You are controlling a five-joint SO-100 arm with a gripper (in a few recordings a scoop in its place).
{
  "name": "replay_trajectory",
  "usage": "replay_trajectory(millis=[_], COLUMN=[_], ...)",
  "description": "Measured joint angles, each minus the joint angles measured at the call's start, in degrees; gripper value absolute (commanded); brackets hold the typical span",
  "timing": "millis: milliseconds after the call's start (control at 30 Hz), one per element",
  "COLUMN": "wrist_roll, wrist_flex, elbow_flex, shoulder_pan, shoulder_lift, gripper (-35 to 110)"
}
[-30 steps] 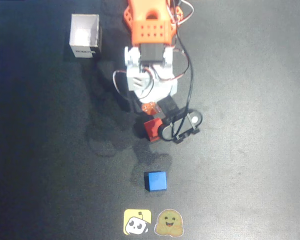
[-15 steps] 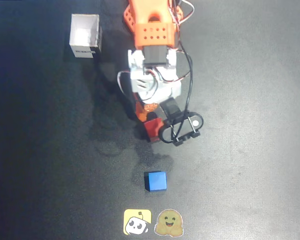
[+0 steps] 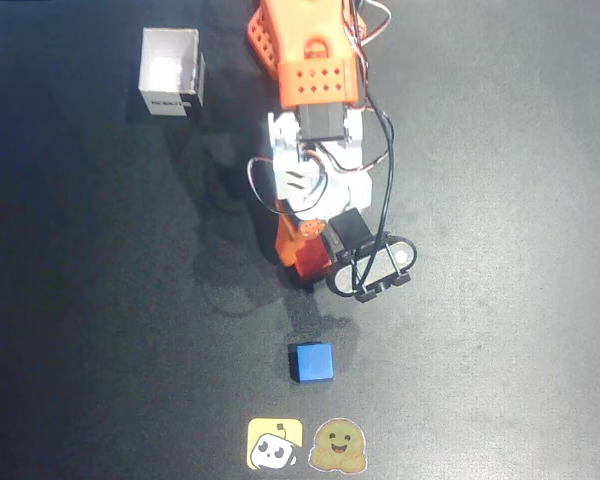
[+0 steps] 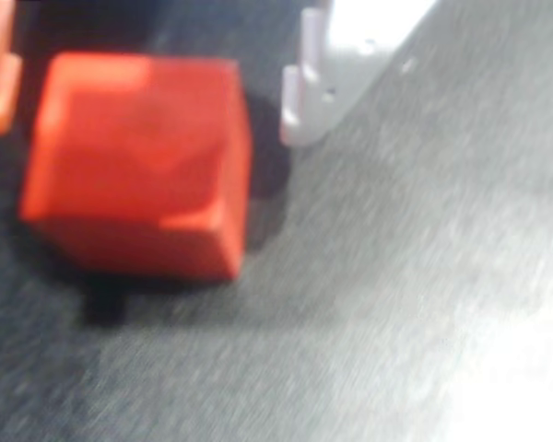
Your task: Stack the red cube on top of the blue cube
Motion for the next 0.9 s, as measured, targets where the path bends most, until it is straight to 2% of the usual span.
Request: replay_trajectory(millis=[367, 667, 900], wrist_roll=[0.0, 1.05, 5.63], wrist_flex=[-9.14, -12.3, -12.3], elbow_flex=[3.52, 5.36, 6.42], shoulder_pan=[0.0, 0.0, 0.79], shoulder_lift=[-4.22, -4.92, -3.78], gripper=[22, 0, 0])
